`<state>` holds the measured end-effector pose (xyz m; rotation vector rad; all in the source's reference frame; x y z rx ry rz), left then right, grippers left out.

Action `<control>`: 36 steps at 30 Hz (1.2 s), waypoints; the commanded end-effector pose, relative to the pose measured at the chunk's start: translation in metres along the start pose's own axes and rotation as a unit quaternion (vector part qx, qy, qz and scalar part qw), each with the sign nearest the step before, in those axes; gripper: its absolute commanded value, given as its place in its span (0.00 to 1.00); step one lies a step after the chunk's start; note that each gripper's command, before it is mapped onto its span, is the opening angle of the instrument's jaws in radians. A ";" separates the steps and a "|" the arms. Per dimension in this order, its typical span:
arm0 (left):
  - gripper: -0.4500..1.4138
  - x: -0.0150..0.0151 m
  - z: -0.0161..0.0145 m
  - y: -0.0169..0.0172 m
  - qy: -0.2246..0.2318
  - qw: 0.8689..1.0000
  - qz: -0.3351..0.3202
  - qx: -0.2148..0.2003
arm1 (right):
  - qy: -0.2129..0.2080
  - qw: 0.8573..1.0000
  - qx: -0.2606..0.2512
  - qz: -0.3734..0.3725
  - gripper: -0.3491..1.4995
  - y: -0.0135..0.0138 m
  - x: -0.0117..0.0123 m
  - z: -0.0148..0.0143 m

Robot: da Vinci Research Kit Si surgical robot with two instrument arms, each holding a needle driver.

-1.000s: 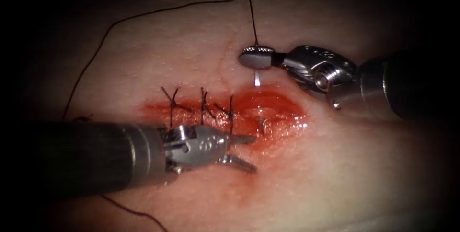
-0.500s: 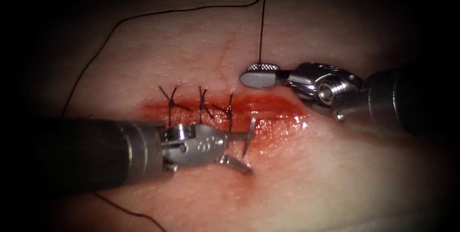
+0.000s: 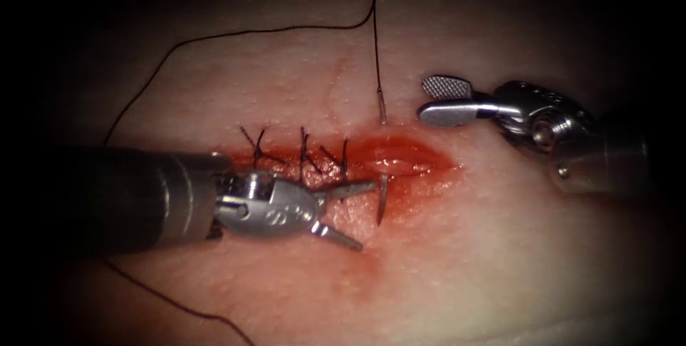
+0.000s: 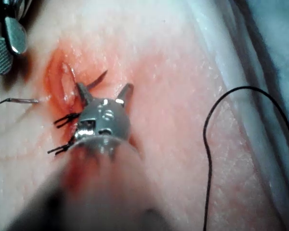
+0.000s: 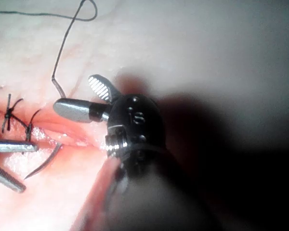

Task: Wound Closure
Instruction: With the left end-effector, pull the needle through the skin.

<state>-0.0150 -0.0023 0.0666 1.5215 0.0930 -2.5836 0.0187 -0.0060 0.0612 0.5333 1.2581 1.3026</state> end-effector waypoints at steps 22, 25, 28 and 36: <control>0.13 -0.0029 0.0040 -0.0026 0.053 0.998 0.035 0.026 | 0.017 1.000 -0.012 -0.016 0.03 0.0012 -0.0029 0.0001; 0.00 -0.0030 0.0037 -0.0027 0.069 0.998 0.010 0.010 | 0.017 1.000 -0.014 -0.021 0.26 0.0012 -0.0027 0.0001; 0.00 -0.0029 0.0032 -0.0029 0.076 0.996 -0.050 -0.005 | 0.014 0.998 -0.016 -0.051 0.38 0.0011 -0.0026 0.0001; 0.00 -0.0013 0.0018 -0.0023 0.076 0.988 -0.132 -0.014 | 0.014 0.998 -0.017 -0.051 0.29 0.0011 -0.0026 -0.0003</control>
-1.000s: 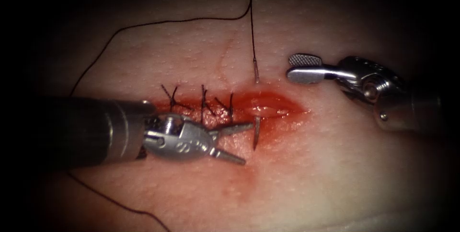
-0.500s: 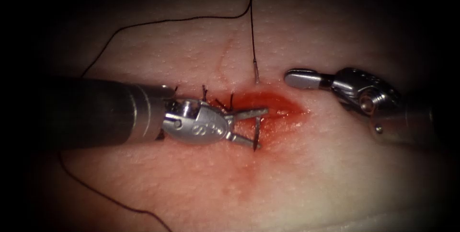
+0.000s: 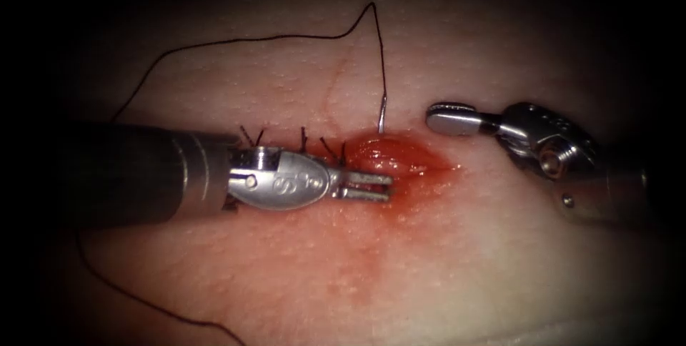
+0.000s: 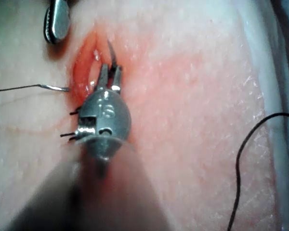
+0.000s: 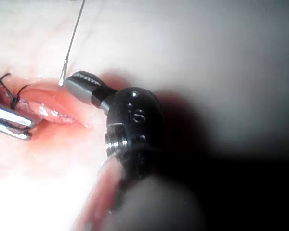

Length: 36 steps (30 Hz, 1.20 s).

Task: Wound Closure
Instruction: With the left end-effector, pull the needle through the skin.

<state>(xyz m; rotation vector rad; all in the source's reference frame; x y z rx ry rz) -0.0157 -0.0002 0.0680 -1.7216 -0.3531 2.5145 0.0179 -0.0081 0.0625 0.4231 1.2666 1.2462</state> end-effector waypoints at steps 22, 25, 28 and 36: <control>0.00 0.0067 -0.0011 0.0037 0.042 0.929 -0.356 -0.094 | 0.005 1.000 -0.004 -0.031 0.04 -0.0006 -0.0017 0.0001; 0.00 0.0082 -0.0019 0.0038 0.056 0.942 -0.316 -0.098 | 0.005 1.000 -0.004 -0.028 0.04 -0.0005 -0.0018 0.0001; 0.00 0.0090 -0.0026 0.0036 0.074 0.981 -0.159 -0.085 | 0.005 1.000 -0.004 -0.029 0.05 -0.0005 -0.0019 0.0000; 0.00 0.0106 -0.0039 0.0025 0.055 0.997 0.054 -0.018 | 0.007 0.999 -0.004 -0.032 0.04 -0.0004 -0.0024 -0.0003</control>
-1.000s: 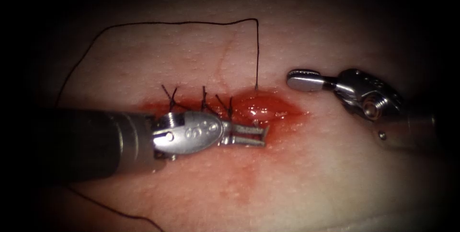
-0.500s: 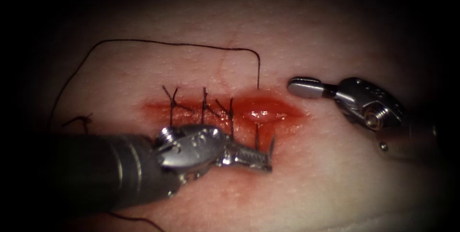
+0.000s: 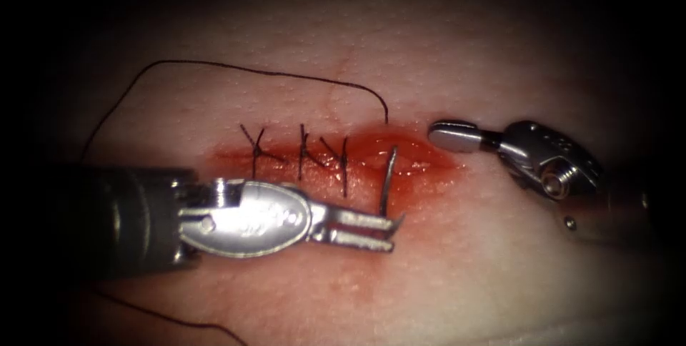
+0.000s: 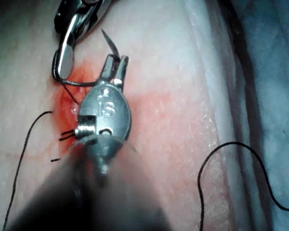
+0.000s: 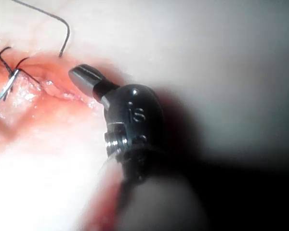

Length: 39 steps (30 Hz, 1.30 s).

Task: Wound Closure
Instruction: With the left end-effector, pull the needle through the skin, then hand over the needle to the right tool.

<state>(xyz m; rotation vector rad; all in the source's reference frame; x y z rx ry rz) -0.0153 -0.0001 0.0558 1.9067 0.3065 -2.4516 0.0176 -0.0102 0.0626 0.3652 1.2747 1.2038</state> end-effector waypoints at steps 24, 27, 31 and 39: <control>0.00 0.0033 -0.0032 -0.0091 0.060 0.987 0.090 0.121 | -0.009 1.000 0.001 0.001 0.40 -0.0003 -0.0010 0.0003; 0.00 0.0010 -0.0027 -0.0081 0.065 0.987 0.076 0.125 | -0.009 1.000 0.000 0.022 0.04 -0.0016 -0.0003 -0.0003; 0.00 -0.0014 -0.0020 -0.0067 0.069 0.986 0.076 0.134 | -0.001 0.992 -0.001 0.126 0.41 -0.0045 0.0006 -0.0010; 0.00 -0.0029 -0.0007 -0.0030 0.088 0.972 0.150 0.160 | 0.010 0.965 -0.015 0.261 0.91 -0.0093 0.0016 0.0007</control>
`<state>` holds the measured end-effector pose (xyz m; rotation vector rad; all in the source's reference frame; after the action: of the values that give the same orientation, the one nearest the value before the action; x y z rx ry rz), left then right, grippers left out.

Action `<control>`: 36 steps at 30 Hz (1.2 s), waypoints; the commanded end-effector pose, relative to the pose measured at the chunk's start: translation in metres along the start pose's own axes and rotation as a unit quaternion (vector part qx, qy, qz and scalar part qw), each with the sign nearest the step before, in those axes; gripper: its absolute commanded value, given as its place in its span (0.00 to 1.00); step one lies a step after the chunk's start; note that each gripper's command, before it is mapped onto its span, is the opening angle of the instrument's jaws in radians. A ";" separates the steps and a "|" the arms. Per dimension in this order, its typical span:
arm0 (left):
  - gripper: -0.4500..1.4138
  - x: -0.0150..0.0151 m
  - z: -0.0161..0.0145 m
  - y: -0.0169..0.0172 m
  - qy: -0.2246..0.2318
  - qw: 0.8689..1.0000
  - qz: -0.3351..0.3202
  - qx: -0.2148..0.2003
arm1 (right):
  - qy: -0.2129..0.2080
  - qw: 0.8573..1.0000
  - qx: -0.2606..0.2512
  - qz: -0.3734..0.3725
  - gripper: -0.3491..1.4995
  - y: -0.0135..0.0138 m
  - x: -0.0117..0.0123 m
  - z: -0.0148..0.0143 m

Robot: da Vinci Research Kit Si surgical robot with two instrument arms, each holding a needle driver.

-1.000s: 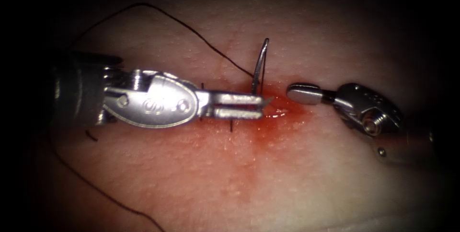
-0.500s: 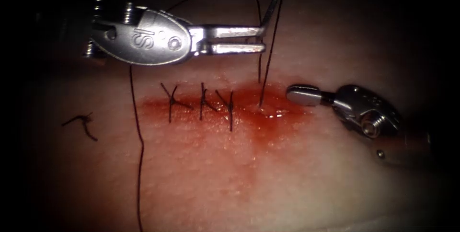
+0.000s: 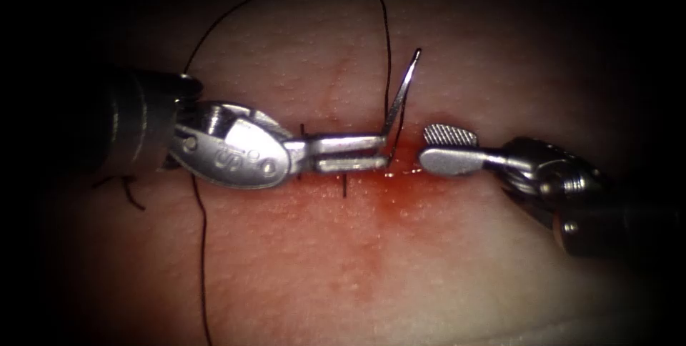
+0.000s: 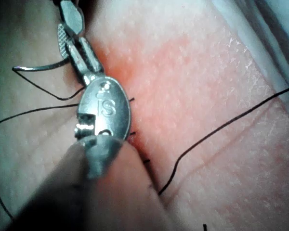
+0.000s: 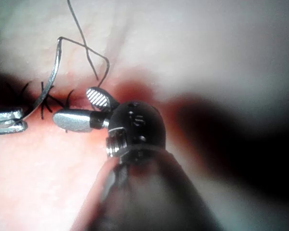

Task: Wound Closure
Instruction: Hand over the needle to the right tool.

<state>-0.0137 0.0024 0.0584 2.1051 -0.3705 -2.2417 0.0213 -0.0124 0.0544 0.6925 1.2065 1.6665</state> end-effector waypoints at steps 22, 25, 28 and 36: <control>0.00 -0.0005 0.0004 0.0021 -0.003 0.996 0.085 0.004 | 0.018 0.987 0.023 0.159 0.85 -0.0012 -0.0014 0.0042; 0.00 -0.0003 0.0005 0.0023 -0.002 0.996 0.085 0.004 | 0.020 0.987 0.024 0.159 0.75 -0.0013 -0.0015 0.0047; 0.00 -0.0003 0.0006 0.0024 -0.002 0.996 0.086 0.004 | 0.020 0.987 0.025 0.160 0.67 -0.0013 -0.0013 0.0047; 0.00 -0.0003 0.0008 0.0027 -0.003 0.996 0.088 0.004 | 0.036 0.989 0.019 0.139 0.23 -0.0018 -0.0005 0.0049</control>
<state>-0.0144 -0.0003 0.0587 1.9831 -0.5429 -2.1521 0.0256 -0.0106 0.0540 0.8457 1.2398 1.9118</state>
